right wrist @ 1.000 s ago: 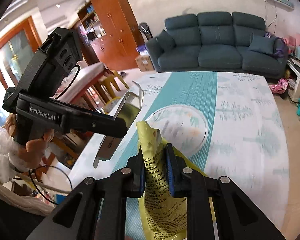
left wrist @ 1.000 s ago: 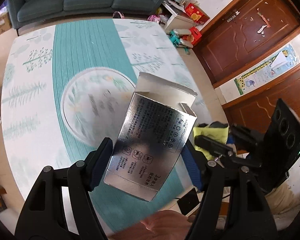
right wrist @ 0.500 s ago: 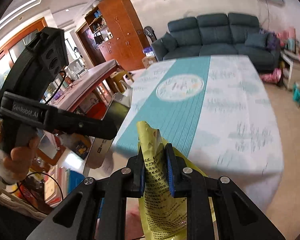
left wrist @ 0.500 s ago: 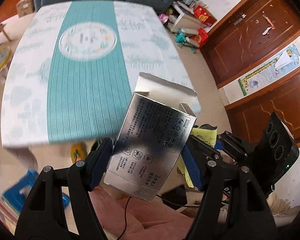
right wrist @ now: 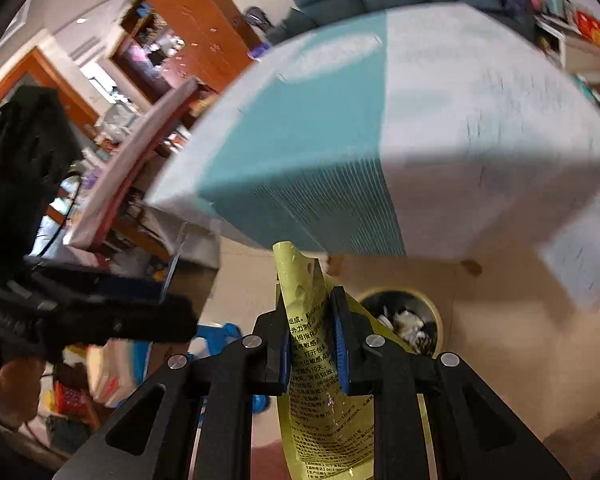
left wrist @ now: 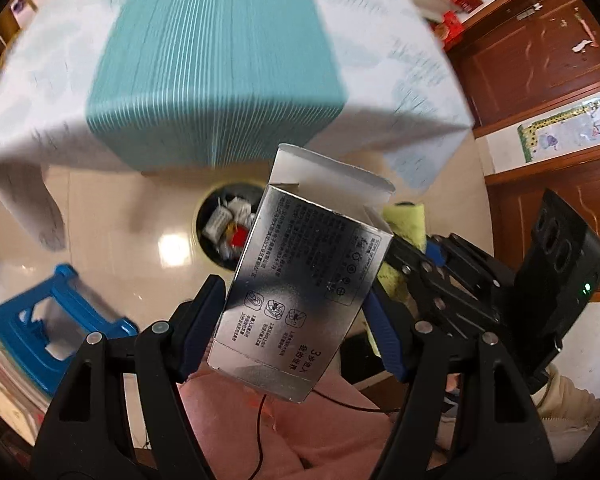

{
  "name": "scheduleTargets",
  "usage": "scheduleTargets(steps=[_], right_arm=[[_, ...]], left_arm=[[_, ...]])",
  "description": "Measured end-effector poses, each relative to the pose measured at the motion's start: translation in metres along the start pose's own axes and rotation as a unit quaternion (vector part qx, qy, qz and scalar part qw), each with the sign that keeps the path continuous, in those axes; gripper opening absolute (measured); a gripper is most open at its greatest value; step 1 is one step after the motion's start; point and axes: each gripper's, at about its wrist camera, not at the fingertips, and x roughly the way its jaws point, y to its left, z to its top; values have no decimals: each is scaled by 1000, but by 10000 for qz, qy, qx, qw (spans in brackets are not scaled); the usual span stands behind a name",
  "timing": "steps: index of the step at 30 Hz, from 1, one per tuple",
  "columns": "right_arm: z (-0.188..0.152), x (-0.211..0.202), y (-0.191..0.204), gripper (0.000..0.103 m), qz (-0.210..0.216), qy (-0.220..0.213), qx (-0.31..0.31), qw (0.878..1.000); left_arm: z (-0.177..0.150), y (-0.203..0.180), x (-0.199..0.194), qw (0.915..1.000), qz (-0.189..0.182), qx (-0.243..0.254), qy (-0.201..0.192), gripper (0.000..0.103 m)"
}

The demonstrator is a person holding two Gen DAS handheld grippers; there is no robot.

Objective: Collect trash
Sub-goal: 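Lift the silver box and yellow packet and carry them over the bin, then open both tools over the bin to drop the box and packet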

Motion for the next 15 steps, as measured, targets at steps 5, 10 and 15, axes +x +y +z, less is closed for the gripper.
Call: scheduleTargets(steps=[5, 10, 15], right_arm=[[-48, 99, -33, 17, -329, 152, 218, 9991], [-91, 182, -70, 17, -649, 177, 588, 9960], [-128, 255, -119, 17, -812, 70, 1143, 9901]], left_arm=[[-15, 42, 94, 9997, 148, -106, 184, 67], [-20, 75, 197, 9992, 204, -189, 292, 67], [-11, 100, 277, 9989, 124, -384, 239, 67]])
